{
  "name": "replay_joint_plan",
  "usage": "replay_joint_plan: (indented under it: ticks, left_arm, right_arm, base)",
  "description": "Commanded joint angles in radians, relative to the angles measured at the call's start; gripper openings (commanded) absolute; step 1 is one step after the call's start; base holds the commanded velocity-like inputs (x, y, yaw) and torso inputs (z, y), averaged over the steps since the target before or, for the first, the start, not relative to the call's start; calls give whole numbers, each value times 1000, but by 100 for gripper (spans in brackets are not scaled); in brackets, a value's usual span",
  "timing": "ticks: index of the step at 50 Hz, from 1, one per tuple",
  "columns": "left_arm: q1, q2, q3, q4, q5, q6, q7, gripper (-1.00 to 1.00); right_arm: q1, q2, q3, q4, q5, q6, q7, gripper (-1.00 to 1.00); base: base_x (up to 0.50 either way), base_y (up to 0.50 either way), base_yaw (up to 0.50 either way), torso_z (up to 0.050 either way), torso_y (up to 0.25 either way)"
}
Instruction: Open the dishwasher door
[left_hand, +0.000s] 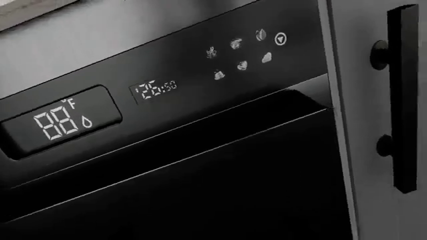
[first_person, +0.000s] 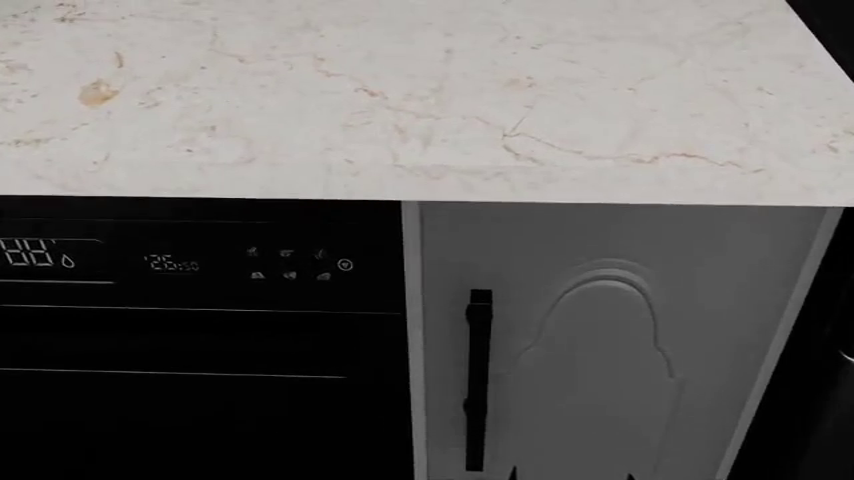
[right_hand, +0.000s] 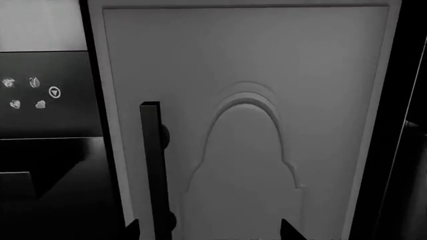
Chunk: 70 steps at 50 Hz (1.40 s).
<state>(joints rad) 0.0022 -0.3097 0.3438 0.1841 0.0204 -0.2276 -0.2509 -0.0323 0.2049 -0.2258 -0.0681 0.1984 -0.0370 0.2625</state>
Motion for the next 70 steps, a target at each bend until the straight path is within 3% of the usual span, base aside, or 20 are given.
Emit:
replay_joint_plan:
  ticks: [1, 13, 23, 29, 48, 70]
  left_arm:
    - [-29, -129, 142, 115, 240, -273, 36, 100]
    - [-104, -235, 327, 218, 519, -540, 167, 100]
    - [-185, -309, 432, 239, 655, -640, 303, 100]
    - [-254, -340, 462, 194, 682, -615, 344, 100]
    - [-388, -329, 503, 30, 676, -499, 354, 100]
    - [-495, -256, 542, -195, 620, -304, 286, 100]
  right_arm:
    - [-10, 5, -1, 1, 8, -13, 5, 100]
    - [-6, 6, -5, 22, 14, -29, 4, 100]
    - [-1, 8, -10, 18, 20, -20, 9, 100]
    - [1, 11, -13, 7, 23, -14, 13, 100]
    - [-4, 28, -16, -24, 27, -2, 33, 100]
    - [-7, 38, -19, -29, 34, -3, 47, 100]
  base:
    - [0, 0, 0, 0, 0]
    - [0, 0, 0, 0, 0]
    - [0, 0, 0, 0, 0]
    - [0, 0, 0, 0, 0]
    - [0, 0, 0, 0, 0]
    - [0, 0, 0, 0, 0]
